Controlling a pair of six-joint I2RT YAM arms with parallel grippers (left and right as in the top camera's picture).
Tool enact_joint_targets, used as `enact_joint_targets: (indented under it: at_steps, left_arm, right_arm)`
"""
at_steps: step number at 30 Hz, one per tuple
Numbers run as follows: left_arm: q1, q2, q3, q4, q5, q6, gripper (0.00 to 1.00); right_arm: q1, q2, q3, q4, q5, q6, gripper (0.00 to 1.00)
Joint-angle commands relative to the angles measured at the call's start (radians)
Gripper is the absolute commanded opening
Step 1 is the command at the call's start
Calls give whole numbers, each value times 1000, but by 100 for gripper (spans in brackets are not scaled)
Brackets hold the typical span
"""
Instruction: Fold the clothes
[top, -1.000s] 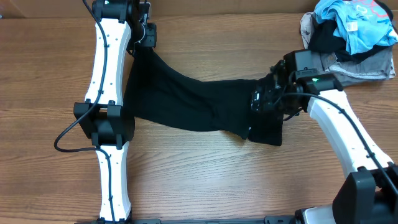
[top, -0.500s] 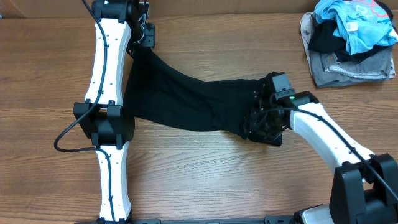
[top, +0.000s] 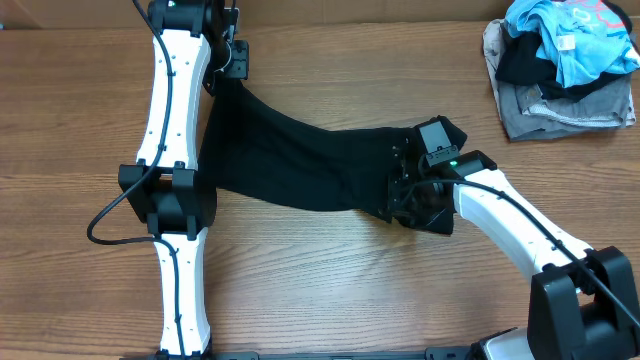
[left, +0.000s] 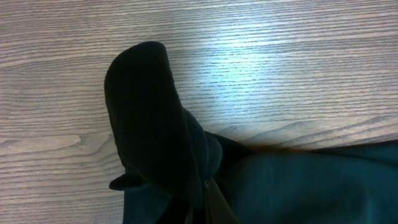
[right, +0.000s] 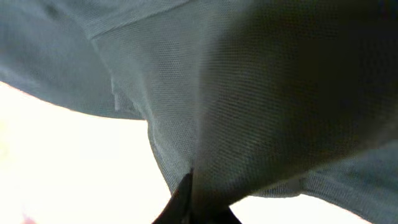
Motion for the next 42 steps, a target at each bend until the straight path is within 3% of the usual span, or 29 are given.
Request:
enact_joint_targets:
  at_steps: [1,7,16,24,29,36,42]
  left_arm:
    - [7,7,24,-8,-11,10,4]
    - [16,-55,74,-14,-10,12,4]
    - [46,-280,241,-19,-14,13,4]
    - [53,-497,247,9,-17,47,4]
    - [53,-608,246,8,-53,47,4]
    - [53,-724,246,-6,-160,46,4]
    - [54,-714,237,-6,-201,46,4]
  right_arm:
    - [-2,0,8,-4,-12,6,4]
    - [-73,-69,220,-174,-17,-65,4]
    - [-268,-97,879,-614,-3,-272,4]
    - [-431,-97,1369,-828,9,-274,4]
    - [-448,-113,1593,-922,10,-293,4]
    - [-448,-215,1672,-922,23,-293,4]
    - [-448,-229,1662,-922,70,-300,4]
